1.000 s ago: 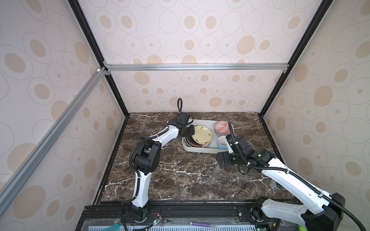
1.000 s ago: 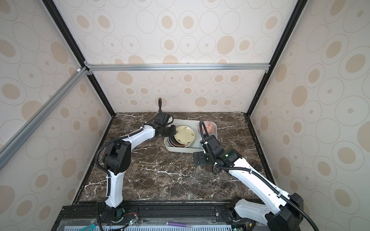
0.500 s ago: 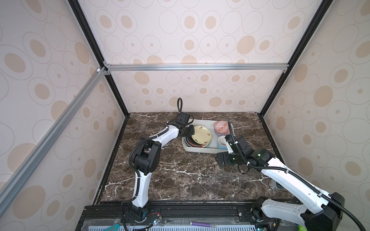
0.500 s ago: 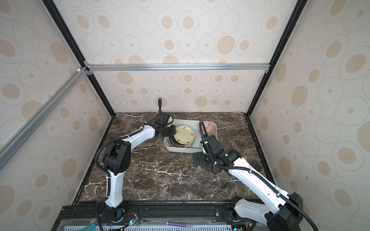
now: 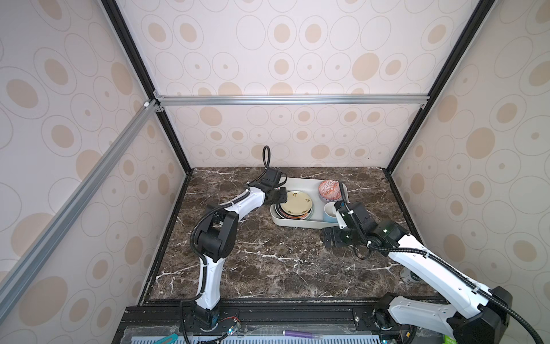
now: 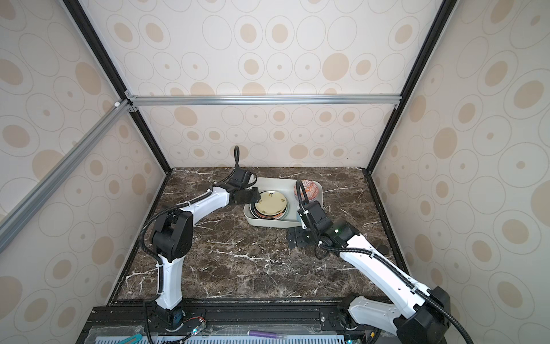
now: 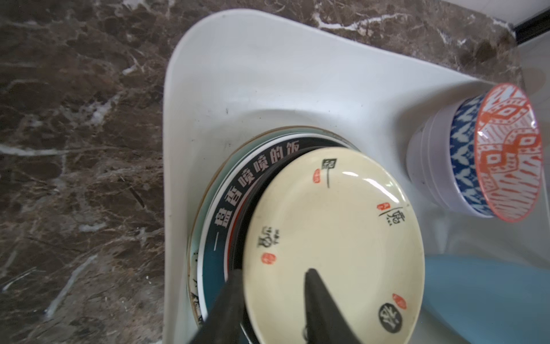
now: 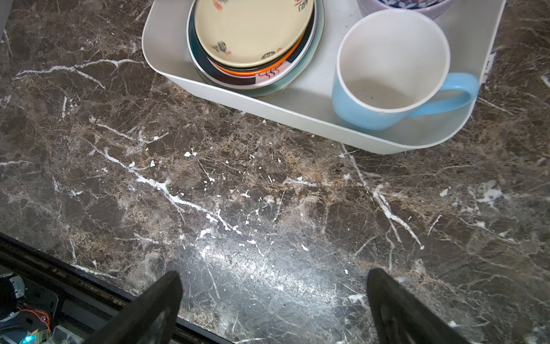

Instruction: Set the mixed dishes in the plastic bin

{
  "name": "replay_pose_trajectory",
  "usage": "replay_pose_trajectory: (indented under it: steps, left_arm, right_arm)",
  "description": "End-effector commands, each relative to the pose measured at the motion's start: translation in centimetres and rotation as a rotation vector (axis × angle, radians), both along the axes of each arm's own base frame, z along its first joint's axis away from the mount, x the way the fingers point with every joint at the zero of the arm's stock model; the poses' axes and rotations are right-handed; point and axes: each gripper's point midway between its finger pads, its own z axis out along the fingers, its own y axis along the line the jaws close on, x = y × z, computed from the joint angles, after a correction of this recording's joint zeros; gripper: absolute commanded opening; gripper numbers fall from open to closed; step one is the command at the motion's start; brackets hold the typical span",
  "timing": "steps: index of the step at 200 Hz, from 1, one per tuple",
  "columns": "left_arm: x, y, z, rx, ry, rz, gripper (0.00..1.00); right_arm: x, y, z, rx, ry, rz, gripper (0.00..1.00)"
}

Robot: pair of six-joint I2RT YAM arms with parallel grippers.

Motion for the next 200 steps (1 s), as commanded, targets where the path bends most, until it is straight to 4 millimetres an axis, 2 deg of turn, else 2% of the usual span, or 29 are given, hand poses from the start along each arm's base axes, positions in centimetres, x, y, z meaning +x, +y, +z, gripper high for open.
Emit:
replay_pose_trajectory:
  steps: [1,10,20,25,55,83,102,122,146,166,183,190,200]
  left_arm:
    - [-0.4,0.7,2.9,0.029,-0.054,-0.005,0.71]
    - [-0.4,1.0,3.3,0.036,-0.063,-0.006,0.79]
    - [-0.5,1.2,4.1,0.039,-0.080,0.001,0.95]
    - [-0.6,1.3,4.6,0.038,-0.089,0.001,0.99]
    - [-1.3,2.9,7.7,0.050,-0.157,0.025,0.99]
    - [-2.5,6.3,9.9,0.122,-0.221,0.086,0.99]
    - [-3.7,10.0,10.6,0.211,-0.260,0.161,0.99]
    - [-5.6,13.6,10.7,0.275,-0.295,0.232,0.99]
    - [-7.8,15.0,10.2,0.256,-0.318,0.241,0.99]
    - [-8.5,14.1,9.6,0.210,-0.309,0.196,0.95]
    - [-8.1,13.3,8.5,0.199,-0.271,0.163,0.87]
    - [-7.8,13.0,7.8,0.203,-0.251,0.153,0.80]
    - [-7.2,12.5,7.1,0.201,-0.229,0.139,0.64]
  right_arm:
    - [0.0,-0.1,1.0,0.015,-0.006,-0.008,1.00]
    - [0.1,0.0,1.1,0.016,-0.007,-0.009,1.00]
    - [0.1,0.0,1.2,0.018,-0.008,-0.007,1.00]
    - [0.1,0.0,1.2,0.018,-0.006,-0.006,1.00]
    - [0.2,0.0,1.9,0.012,-0.019,0.002,1.00]
    - [0.4,-1.0,3.0,-0.032,-0.057,-0.004,1.00]
    - [0.6,-2.5,3.7,-0.047,-0.086,-0.035,1.00]
    - [0.7,-4.4,3.4,-0.045,-0.078,-0.088,1.00]
    - [0.2,-6.1,2.4,-0.040,-0.054,-0.138,1.00]
    - [-0.6,-6.3,2.0,-0.019,-0.042,-0.149,1.00]
    - [-1.2,-6.3,1.7,0.008,-0.033,-0.160,1.00]
    - [-1.4,-6.4,1.6,0.014,-0.034,-0.164,1.00]
    - [-1.7,-6.6,1.5,0.013,-0.036,-0.170,1.00]
